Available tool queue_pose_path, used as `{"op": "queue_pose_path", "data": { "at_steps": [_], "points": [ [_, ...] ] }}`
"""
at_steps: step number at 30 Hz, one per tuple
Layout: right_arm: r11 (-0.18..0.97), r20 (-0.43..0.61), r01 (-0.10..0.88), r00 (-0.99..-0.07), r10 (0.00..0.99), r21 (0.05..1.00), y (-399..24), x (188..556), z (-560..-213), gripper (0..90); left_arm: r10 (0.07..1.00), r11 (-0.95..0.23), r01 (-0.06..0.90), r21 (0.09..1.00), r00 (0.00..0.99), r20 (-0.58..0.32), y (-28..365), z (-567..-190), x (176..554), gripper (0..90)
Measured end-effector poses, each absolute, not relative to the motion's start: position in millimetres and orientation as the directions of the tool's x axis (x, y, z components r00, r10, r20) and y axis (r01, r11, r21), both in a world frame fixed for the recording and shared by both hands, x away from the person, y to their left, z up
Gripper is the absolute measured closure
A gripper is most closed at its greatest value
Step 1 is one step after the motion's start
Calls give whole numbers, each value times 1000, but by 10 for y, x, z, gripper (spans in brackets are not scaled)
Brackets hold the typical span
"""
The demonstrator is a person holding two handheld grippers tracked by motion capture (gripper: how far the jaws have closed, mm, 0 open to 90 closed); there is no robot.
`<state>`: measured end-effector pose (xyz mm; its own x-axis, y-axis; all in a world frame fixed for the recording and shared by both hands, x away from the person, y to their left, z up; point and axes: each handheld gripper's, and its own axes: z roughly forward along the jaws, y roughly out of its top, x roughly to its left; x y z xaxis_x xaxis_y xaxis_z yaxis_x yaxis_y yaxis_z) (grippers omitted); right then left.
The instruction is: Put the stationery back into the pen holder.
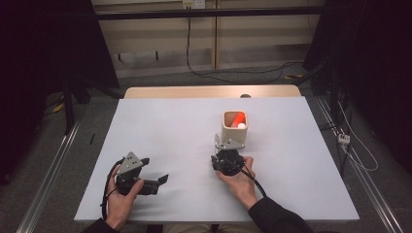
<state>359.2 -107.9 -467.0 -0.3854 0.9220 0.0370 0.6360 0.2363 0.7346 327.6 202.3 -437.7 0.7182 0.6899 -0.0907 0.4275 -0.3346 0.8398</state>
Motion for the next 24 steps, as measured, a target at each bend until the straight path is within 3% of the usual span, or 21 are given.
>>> {"op": "queue_pose_path", "data": {
  "at_steps": [17,24],
  "points": [
    [223,22,683,-330,944,695,-1000,3647,-4610,769,691,-330,431,840,716,-95,2030,-4378,3274,63],
    [232,33,690,-348,937,686,-989,3668,-4588,810,692,-328,428,842,716,-95,2032,-4372,3266,63]
  ]
}}
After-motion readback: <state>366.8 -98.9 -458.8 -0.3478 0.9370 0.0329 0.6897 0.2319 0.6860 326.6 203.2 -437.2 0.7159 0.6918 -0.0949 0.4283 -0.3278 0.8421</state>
